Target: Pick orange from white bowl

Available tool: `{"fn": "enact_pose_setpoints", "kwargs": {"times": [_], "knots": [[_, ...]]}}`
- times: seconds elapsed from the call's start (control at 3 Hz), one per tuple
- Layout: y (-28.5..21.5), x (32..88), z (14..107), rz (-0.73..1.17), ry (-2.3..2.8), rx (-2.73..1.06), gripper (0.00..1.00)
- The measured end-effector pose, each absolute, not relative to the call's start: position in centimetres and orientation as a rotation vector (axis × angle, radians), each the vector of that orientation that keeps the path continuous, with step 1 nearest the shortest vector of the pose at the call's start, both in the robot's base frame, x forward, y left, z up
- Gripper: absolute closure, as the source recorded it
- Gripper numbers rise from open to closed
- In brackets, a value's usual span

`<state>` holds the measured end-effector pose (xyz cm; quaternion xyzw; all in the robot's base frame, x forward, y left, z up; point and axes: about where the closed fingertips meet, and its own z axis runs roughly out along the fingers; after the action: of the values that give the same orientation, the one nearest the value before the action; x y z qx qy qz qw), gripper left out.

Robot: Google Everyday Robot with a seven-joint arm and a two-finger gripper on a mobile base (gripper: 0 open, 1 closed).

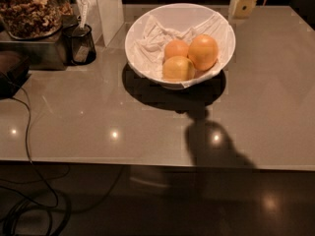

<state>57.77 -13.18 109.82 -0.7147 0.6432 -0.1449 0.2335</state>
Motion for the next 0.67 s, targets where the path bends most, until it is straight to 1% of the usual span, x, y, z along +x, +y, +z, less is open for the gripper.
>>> {"fn": "enact_pose_setpoints", "kwargs": {"times": [0.67], "knots": [[-12.83, 58.41, 109.94, -0.407, 1.749, -1.949, 0.00]]}}
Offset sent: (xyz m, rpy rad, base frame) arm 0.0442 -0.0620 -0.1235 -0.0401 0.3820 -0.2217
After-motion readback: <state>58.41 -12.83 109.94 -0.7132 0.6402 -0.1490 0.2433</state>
